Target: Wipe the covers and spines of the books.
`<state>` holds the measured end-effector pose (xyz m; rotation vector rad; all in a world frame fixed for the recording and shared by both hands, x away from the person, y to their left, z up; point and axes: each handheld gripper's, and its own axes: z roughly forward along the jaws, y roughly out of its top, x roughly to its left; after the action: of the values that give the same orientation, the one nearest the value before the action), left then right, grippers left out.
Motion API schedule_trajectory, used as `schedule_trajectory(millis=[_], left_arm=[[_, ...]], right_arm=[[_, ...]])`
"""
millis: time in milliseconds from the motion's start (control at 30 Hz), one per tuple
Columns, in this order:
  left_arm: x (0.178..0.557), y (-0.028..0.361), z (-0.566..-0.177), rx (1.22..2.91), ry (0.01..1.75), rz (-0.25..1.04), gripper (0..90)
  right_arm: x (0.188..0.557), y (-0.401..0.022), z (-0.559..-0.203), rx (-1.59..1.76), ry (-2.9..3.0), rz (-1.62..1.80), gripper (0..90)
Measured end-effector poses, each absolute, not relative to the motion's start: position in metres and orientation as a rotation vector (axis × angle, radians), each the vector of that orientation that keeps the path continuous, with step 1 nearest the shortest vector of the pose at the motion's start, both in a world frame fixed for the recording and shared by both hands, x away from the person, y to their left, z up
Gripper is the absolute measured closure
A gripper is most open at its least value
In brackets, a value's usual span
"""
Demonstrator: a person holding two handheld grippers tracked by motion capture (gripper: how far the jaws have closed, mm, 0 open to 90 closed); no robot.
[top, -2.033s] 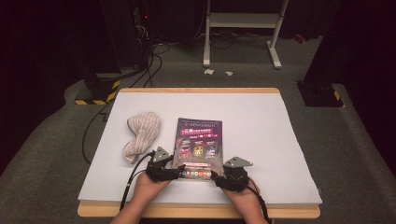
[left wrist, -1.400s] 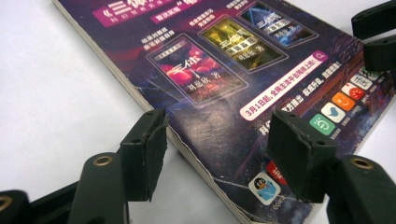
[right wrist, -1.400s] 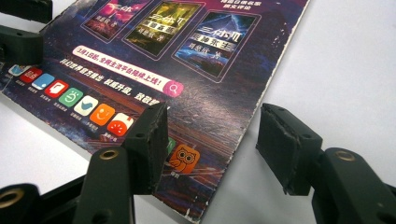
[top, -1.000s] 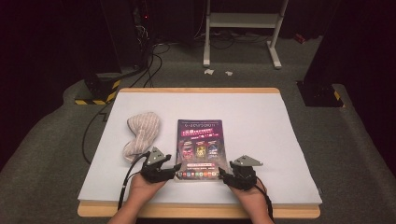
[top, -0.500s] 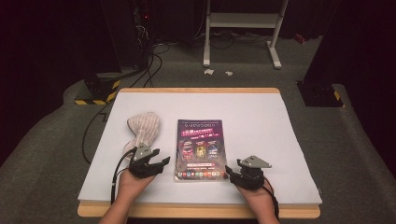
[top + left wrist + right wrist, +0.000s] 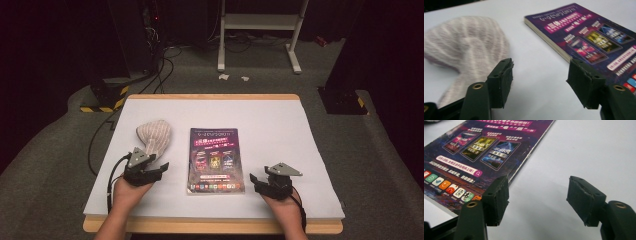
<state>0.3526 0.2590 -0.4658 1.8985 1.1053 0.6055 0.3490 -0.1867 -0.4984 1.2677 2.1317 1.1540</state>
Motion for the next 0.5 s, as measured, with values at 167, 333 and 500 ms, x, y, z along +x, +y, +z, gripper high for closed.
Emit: schedule_trajectory(millis=[167,333,500], left_arm=[[0.361,0.280,-0.458,1.883,1.165,0.655,30.4],[0.376,0.303,-0.456,1.880,1.242,0.668,24.7],[0.390,0.315,-0.466,1.889,1.281,0.614,23.7]], right_arm=[[0.349,-0.189,-0.500,1.279,2.127,1.149,25.7],[0.350,-0.190,-0.499,1.281,2.120,1.159,22.4],[0.349,-0.191,-0.499,1.275,2.123,1.159,21.0]])
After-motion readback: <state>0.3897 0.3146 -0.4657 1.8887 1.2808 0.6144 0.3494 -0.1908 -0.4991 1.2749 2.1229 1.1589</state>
